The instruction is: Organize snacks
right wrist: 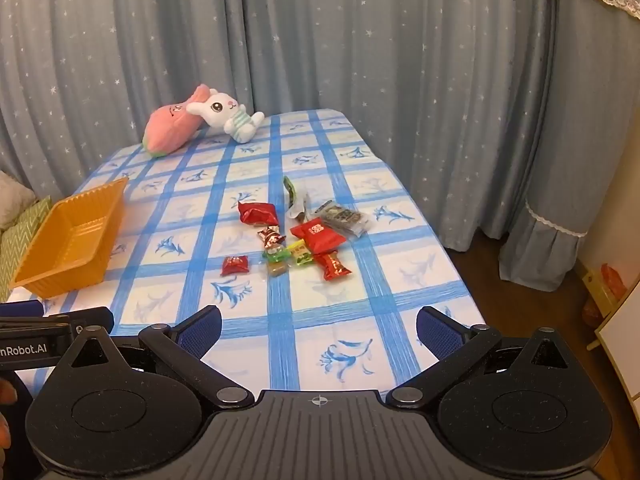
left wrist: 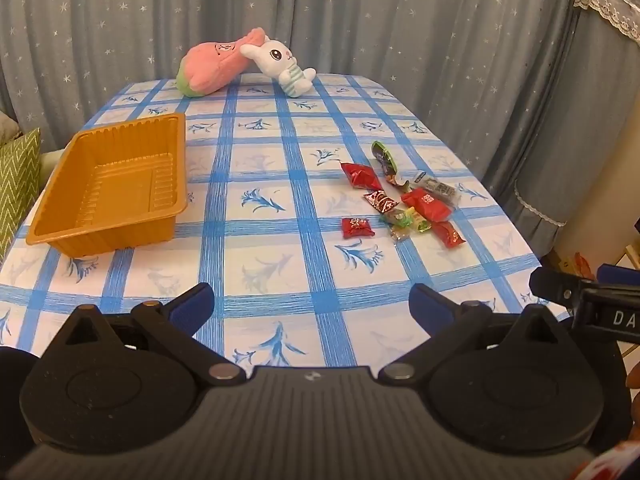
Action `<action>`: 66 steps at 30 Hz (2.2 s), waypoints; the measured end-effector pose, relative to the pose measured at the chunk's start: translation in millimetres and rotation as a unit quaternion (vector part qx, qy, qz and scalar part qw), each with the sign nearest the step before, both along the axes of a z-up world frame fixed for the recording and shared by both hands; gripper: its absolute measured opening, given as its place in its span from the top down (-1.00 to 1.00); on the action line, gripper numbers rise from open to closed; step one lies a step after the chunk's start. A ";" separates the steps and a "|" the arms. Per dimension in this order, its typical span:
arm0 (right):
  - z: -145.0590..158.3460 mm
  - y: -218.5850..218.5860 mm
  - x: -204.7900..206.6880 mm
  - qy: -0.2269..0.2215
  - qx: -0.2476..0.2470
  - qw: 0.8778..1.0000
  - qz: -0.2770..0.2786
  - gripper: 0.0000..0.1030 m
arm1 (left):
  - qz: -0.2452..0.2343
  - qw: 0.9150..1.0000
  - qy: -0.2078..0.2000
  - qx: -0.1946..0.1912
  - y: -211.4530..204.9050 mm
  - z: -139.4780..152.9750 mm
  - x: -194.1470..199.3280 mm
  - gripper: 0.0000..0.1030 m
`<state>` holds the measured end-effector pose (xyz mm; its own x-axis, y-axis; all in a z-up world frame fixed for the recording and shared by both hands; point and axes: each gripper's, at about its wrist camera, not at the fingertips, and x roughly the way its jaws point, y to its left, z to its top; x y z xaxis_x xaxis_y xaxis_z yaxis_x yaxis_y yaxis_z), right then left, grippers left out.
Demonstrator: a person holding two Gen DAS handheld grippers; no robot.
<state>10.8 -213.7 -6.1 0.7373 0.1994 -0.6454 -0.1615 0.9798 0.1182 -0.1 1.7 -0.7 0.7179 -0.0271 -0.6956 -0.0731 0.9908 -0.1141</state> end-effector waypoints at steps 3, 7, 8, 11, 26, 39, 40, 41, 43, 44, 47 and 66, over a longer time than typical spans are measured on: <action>-0.5 0.5 -0.3 0.000 0.000 1.000 0.000 -0.99 | 0.006 1.000 -0.002 0.002 1.3 -2.1 -0.2 -1.00; -0.9 -0.2 -0.2 0.002 0.003 1.000 -0.002 -0.99 | 0.008 1.000 -0.003 0.003 2.1 -3.5 -0.2 -1.00; -0.9 -0.3 0.0 0.002 0.003 1.000 -0.003 -0.99 | 0.009 1.000 -0.003 0.004 1.5 -2.5 -0.1 -1.00; -1.6 1.8 -1.0 -0.001 -0.002 1.000 0.002 -0.99 | 0.009 1.000 -0.002 0.006 0.3 -1.4 0.4 -0.99; -0.9 0.3 0.0 0.000 -0.002 1.000 0.001 -0.99 | 0.008 1.000 -0.003 0.005 0.5 -4.0 -1.0 -0.99; 0.1 0.7 -0.2 0.000 -0.003 1.000 0.000 -0.99 | 0.008 1.000 -0.003 0.002 1.2 -4.1 -1.2 -0.99; 0.1 0.6 0.0 0.000 -0.003 1.000 0.000 -0.99 | 0.008 1.000 -0.003 0.002 1.1 -4.1 -1.2 -0.99; 0.1 0.5 0.0 0.000 -0.003 1.000 0.000 -0.99 | 0.008 1.000 -0.003 0.002 1.3 -4.2 -1.2 -0.99; 0.0 0.6 0.3 0.000 -0.003 1.000 0.001 -0.99 | 0.008 1.000 -0.003 0.002 1.4 -4.3 -1.3 -0.99; 0.0 0.5 0.4 0.000 -0.003 1.000 0.001 -0.99 | 0.008 1.000 -0.003 0.002 1.2 -4.2 -1.1 -0.99; 0.0 0.4 0.7 0.000 -0.003 1.000 0.000 -0.99 | 0.008 1.000 -0.003 0.001 1.4 -4.2 -1.2 -0.99; -0.1 0.6 1.2 -0.001 -0.003 1.000 0.000 -0.99 | 0.009 1.000 -0.003 0.000 2.4 -4.8 -1.2 -0.99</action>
